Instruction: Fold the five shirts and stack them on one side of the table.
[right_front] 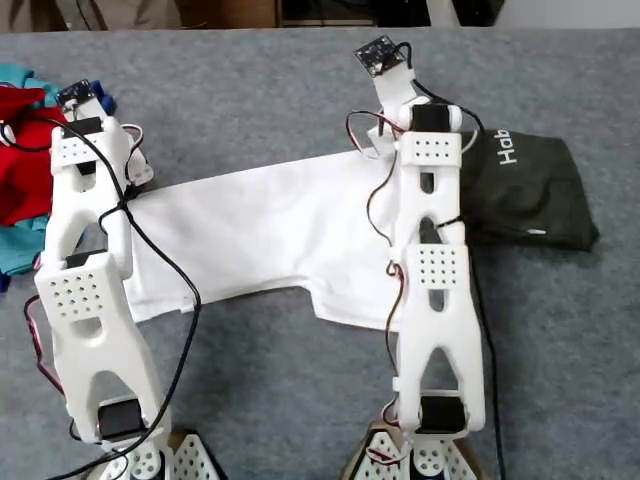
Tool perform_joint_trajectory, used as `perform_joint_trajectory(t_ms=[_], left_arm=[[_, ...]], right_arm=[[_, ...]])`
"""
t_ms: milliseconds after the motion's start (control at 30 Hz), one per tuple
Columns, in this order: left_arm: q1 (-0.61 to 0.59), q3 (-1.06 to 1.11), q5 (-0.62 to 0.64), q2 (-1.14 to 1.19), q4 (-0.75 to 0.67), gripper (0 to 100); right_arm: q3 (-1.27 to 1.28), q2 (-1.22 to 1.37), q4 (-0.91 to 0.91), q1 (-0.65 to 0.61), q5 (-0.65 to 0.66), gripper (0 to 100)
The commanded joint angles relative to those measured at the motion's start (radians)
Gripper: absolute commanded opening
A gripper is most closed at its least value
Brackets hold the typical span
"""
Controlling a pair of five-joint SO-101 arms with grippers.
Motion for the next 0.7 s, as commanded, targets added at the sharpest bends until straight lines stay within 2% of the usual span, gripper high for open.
perform_joint_trajectory(t_ms=[0, 167, 367, 500, 667], left_arm=[[-0.008, -0.038, 0.000, 0.001, -0.028, 2], [-0.012, 0.031, 0.002, -0.073, -0.055, 2], [-0.005, 0.394, 0.002, -0.351, -0.227, 2], [-0.003, 0.773, 0.002, -0.627, -0.486, 2], [-0.003, 1.131, 0.002, -0.814, -0.847, 2]], right_arm=[[-0.039, -0.194, 0.054, 0.025, -0.006, 0.2], [-0.038, -0.377, 0.127, 0.021, 0.005, 0.2], [-0.025, -0.561, 0.339, -0.056, 0.184, 0.2], [0.113, -0.670, 0.338, -0.056, 0.233, 0.2], [0.618, -0.921, 0.333, -0.067, 0.299, 0.2]])
